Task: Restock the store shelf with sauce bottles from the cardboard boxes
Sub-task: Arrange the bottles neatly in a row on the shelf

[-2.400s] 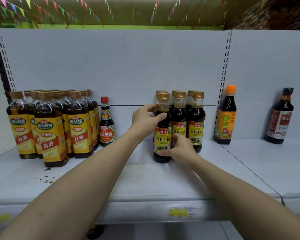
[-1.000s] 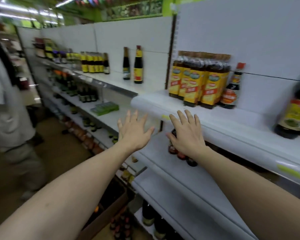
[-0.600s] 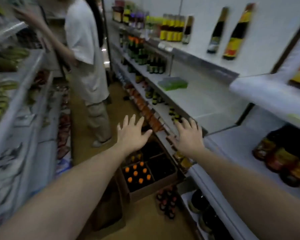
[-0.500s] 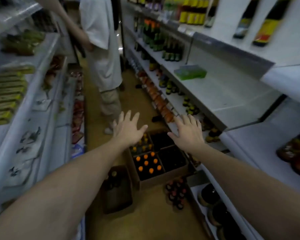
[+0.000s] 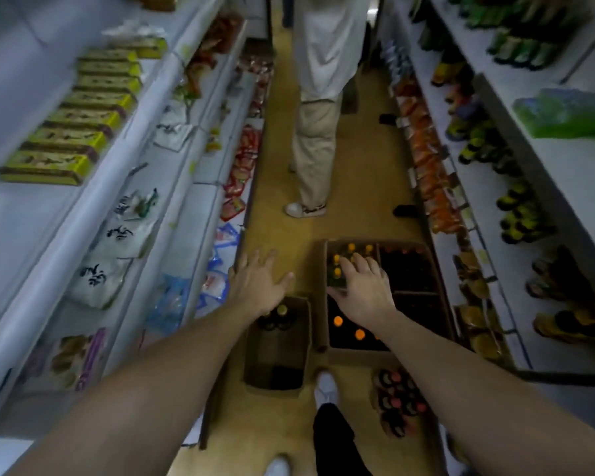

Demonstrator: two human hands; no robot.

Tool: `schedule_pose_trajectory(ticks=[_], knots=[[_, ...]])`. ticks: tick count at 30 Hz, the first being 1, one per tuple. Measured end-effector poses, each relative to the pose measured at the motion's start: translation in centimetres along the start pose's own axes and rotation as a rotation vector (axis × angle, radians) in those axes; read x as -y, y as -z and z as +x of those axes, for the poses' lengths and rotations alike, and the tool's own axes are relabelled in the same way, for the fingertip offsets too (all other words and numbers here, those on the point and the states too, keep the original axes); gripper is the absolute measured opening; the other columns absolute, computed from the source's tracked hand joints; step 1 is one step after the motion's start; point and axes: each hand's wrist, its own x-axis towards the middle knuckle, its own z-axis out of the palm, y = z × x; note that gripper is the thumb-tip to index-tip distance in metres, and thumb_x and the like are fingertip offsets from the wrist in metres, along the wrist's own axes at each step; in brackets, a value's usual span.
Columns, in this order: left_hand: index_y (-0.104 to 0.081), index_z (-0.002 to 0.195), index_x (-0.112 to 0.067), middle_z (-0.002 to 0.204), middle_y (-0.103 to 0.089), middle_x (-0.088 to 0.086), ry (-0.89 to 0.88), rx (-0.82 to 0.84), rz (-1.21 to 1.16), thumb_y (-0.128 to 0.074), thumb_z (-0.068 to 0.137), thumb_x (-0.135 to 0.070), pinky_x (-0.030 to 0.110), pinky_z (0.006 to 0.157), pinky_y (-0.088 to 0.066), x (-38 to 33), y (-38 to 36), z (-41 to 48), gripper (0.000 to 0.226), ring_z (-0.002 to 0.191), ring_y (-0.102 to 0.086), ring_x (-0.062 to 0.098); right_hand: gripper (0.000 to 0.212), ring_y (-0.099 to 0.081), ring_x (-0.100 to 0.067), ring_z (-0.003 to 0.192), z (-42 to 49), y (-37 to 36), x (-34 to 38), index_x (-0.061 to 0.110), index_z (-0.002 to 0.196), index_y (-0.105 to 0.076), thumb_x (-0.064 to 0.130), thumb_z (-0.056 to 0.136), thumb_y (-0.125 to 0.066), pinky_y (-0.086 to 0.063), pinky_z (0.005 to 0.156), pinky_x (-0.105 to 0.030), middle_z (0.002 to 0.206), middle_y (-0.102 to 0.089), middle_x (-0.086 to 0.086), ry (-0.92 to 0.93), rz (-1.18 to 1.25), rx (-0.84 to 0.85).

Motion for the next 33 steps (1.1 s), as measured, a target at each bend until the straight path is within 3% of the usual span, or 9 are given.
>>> schedule_pose_trajectory(ticks=[5,12,15,18,22,26,28,30,33], knots=[[-0.019,0.164,-0.026,0.172,-0.013,0.008,0.104,0.050,-0.014,-0.036,0.101,-0.067,0.054,0.126,-0.012,0.5,-2.9,4.9,0.076,0.158,-0.006,0.034,0.075,-0.016,-0.036,0.154,7.3,-3.4,-0.9,0.023,0.162,-0.023,0.058,0.101,-0.051,-0.021,0.124,-0.053,0.168,-0.021,-0.010,0.102,-0.015,0.148],[-0.035,0.158,-0.023,0.164,-0.030,0.013,0.238,0.111,-0.192,-0.044,0.100,-0.062,0.057,0.116,-0.033,2.5,-9.8,8.4,0.070,0.151,-0.024,0.036,0.070,-0.028,-0.038,0.149,14.7,-11.1,-0.7,0.015,0.158,-0.030,0.047,0.101,-0.057,-0.034,0.118,-0.048,0.163,-0.031,-0.013,0.131,0.004,0.332],[-0.036,0.157,-0.025,0.159,-0.037,0.010,0.289,0.146,-0.237,-0.052,0.100,-0.058,0.053,0.113,-0.038,4.1,-13.7,9.5,0.068,0.145,-0.035,0.035,0.064,-0.037,-0.039,0.141,17.0,-15.2,-0.4,0.015,0.152,-0.039,0.042,0.099,-0.061,-0.043,0.106,-0.046,0.153,-0.040,-0.010,0.149,0.039,0.386],[-0.032,0.160,-0.024,0.162,-0.036,0.010,0.300,0.190,-0.256,-0.053,0.100,-0.057,0.050,0.118,-0.033,6.2,-17.5,12.0,0.072,0.146,-0.035,0.035,0.058,-0.041,-0.039,0.136,19.5,-20.2,-0.2,0.013,0.149,-0.044,0.037,0.099,-0.061,-0.042,0.103,-0.042,0.150,-0.043,-0.013,0.151,0.071,0.445],[-0.028,0.162,-0.023,0.166,-0.031,0.008,0.331,0.269,-0.355,-0.055,0.102,-0.049,0.045,0.120,-0.027,9.3,-23.8,15.4,0.071,0.151,-0.029,0.031,0.074,-0.038,-0.039,0.140,23.4,-28.3,-0.4,0.015,0.158,-0.030,0.045,0.098,-0.061,-0.042,0.106,-0.043,0.158,-0.035,-0.013,0.078,0.129,0.514],[-0.039,0.156,-0.015,0.159,-0.040,0.017,0.434,0.353,-0.512,-0.060,0.102,-0.039,0.047,0.119,-0.032,12.1,-31.2,18.8,0.063,0.145,-0.038,0.037,0.079,-0.039,-0.037,0.139,26.6,-36.1,-0.8,0.014,0.158,-0.028,0.044,0.095,-0.065,-0.041,0.102,-0.041,0.156,-0.037,-0.014,0.022,0.193,0.552],[-0.054,0.140,-0.005,0.139,-0.056,0.024,0.450,0.383,-0.566,-0.053,0.101,-0.056,0.054,0.111,-0.041,13.2,-35.0,20.4,0.064,0.130,-0.051,0.044,0.081,-0.043,-0.035,0.137,27.8,-39.8,-1.1,0.015,0.155,-0.032,0.047,0.091,-0.068,-0.044,0.102,-0.042,0.150,-0.043,-0.013,-0.004,0.228,0.564],[-0.060,0.127,-0.002,0.123,-0.063,0.022,0.428,0.358,-0.633,-0.046,0.099,-0.067,0.044,0.103,-0.045,14.3,-38.9,21.7,0.073,0.120,-0.058,0.045,0.095,-0.045,-0.034,0.135,28.8,-43.1,-1.4,0.014,0.151,-0.037,0.066,0.077,-0.064,-0.044,0.102,-0.043,0.147,-0.047,-0.012,-0.053,0.248,0.583],[-0.046,0.151,-0.021,0.145,-0.057,0.007,0.499,0.330,-0.644,-0.062,0.101,-0.037,0.025,0.098,-0.030,15.5,-42.0,22.9,0.055,0.136,-0.051,0.028,0.111,-0.048,-0.035,0.133,30.1,-47.5,-1.9,0.013,0.146,-0.041,0.075,0.055,-0.053,-0.046,0.098,-0.043,0.144,-0.051,-0.012,-0.138,0.318,0.558]])
